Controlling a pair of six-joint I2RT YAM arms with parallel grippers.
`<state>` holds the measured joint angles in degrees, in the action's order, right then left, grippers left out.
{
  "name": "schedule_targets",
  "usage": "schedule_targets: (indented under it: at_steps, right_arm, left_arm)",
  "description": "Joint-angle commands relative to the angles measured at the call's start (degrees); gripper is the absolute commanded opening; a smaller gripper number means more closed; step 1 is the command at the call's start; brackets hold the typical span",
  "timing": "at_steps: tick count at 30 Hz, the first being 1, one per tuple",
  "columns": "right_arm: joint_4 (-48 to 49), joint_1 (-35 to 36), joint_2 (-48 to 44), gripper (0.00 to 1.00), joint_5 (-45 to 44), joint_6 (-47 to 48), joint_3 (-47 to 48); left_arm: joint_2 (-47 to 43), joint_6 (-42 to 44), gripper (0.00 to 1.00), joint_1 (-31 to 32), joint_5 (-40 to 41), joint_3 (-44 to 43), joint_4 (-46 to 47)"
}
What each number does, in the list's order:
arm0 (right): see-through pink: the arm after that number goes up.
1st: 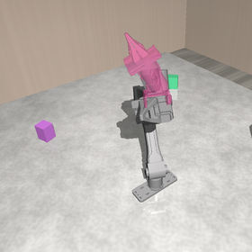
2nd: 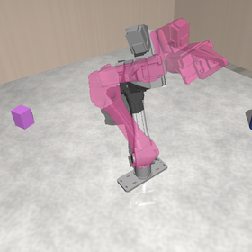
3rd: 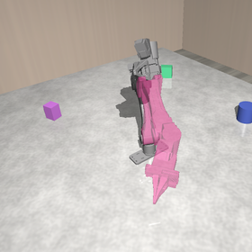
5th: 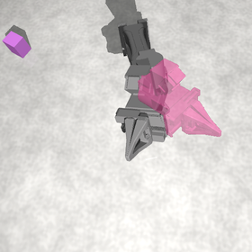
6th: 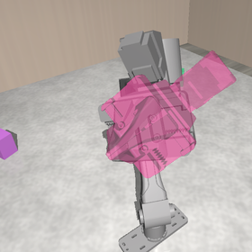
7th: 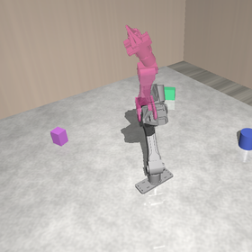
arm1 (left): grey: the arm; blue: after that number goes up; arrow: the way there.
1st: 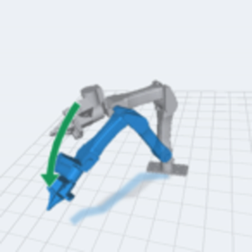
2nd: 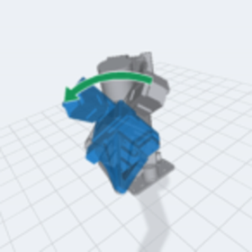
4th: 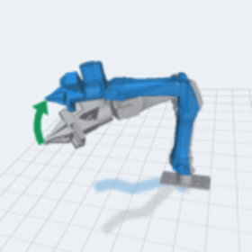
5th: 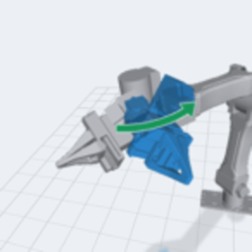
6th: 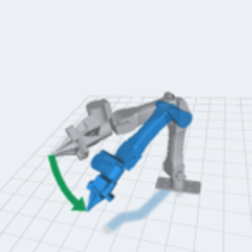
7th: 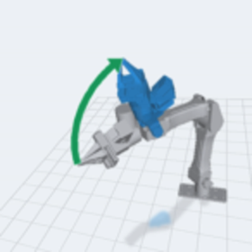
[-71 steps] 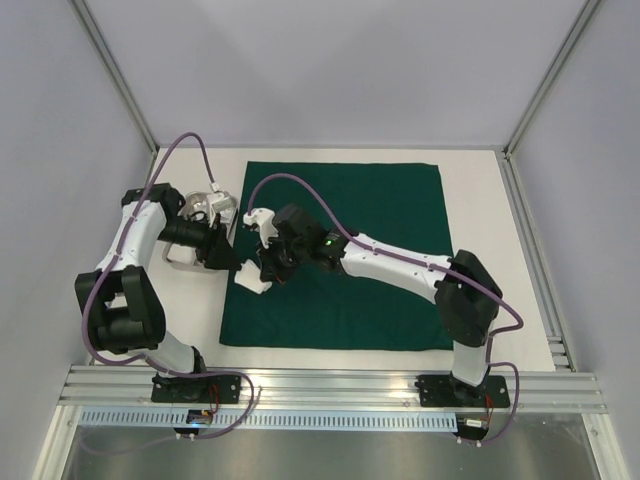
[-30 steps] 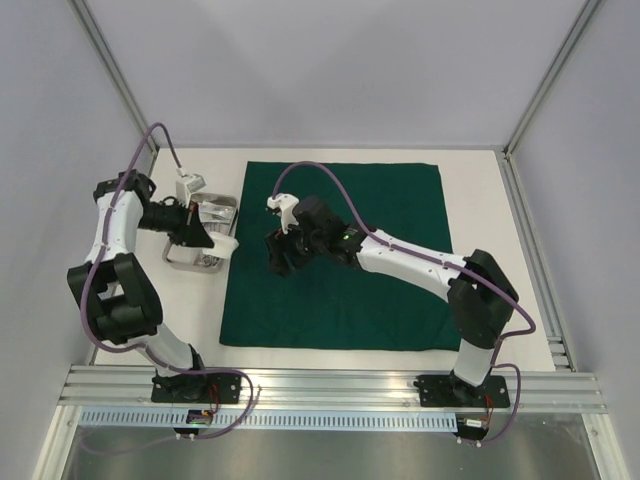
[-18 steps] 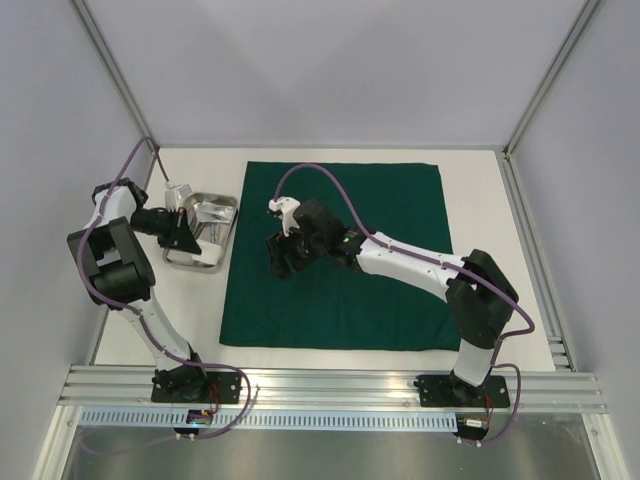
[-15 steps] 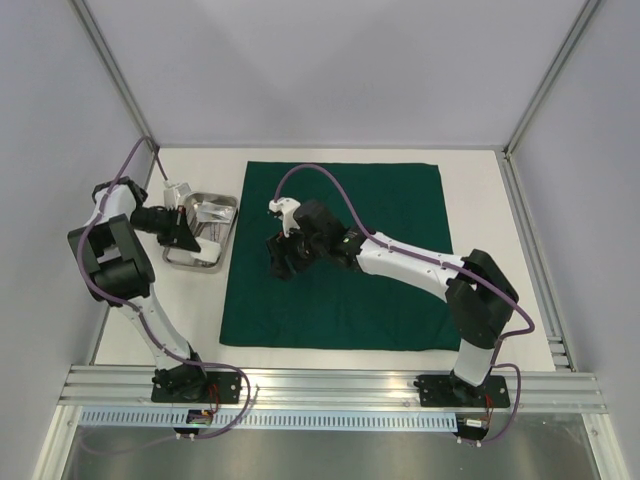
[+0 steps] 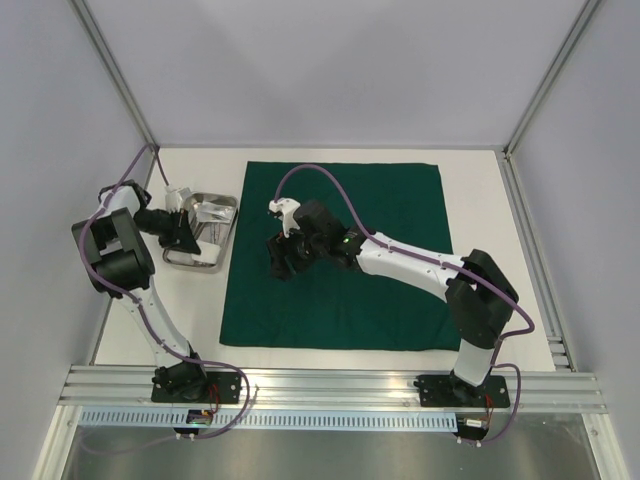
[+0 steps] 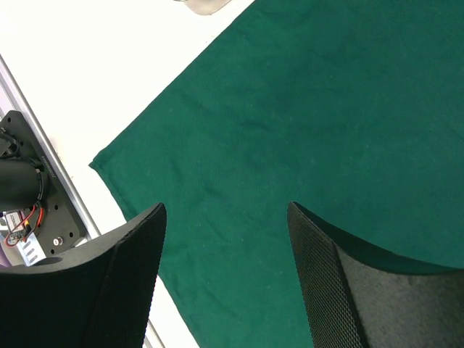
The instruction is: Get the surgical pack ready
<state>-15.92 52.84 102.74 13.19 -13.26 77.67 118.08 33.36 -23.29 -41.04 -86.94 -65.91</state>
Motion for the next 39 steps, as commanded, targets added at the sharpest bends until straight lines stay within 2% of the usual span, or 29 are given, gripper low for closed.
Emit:
schedule_targets:
  at_steps: [1, 5, 14, 19, 23, 24, 27, 29, 34, 39]
  right_arm:
    - [2.1, 0.2, -1.0, 0.7, 0.9, -0.4, 0.6]
    - [2.1, 0.2, -0.9, 0.7, 1.0, -0.5, 0.6]
    - [2.0, 0.2, -0.3, 0.7, 2.6, -0.8, 1.3]
    - [1.9, 0.2, 0.4, 0.7, 4.1, -1.1, 1.7]
    - [2.0, 0.2, 0.5, 0.7, 4.6, -1.3, 1.5]
    - [2.0, 0.2, 0.6, 0.7, 4.8, -1.3, 1.6]
    - [1.8, 0.2, 1.0, 0.7, 5.4, -1.4, 2.0]
    - [1.6, 0.2, 1.3, 0.7, 5.6, -1.6, 2.5]
    - [0.0, 0.2, 2.5, 0.7, 5.9, -1.7, 4.1]
    - [-1.7, 0.2, 3.4, 0.7, 5.6, -1.8, 5.6]
  left_arm:
    - [-1.6, -2.0, 0.22, -0.2, 2.1, 0.3, 3.0]
    - [-3.6, -1.5, 0.39, -0.2, 2.7, 1.1, 3.8]
    - [-10.8, -2.3, 0.5, -0.3, 4.8, 2.1, 5.3]
    - [-15.9, -6.5, 0.5, -0.3, 12.4, 3.7, 9.6]
    - [-22.1, -12.1, 0.53, -0.2, 21.8, 8.1, 18.4]
    - [-22.2, -12.4, 0.54, -0.2, 25.8, 8.4, 20.5]
    - [-18.8, -12.6, 0.53, -0.2, 30.9, 5.5, 19.8]
    - [-15.7, -12.6, 0.51, -0.2, 31.6, 4.1, 19.2]
    - [-11.0, -13.1, 0.49, 0.6, 27.5, 0.5, 19.4]
    - [-7.4, -12.6, 0.47, 3.9, 31.3, -2.4, 21.6]
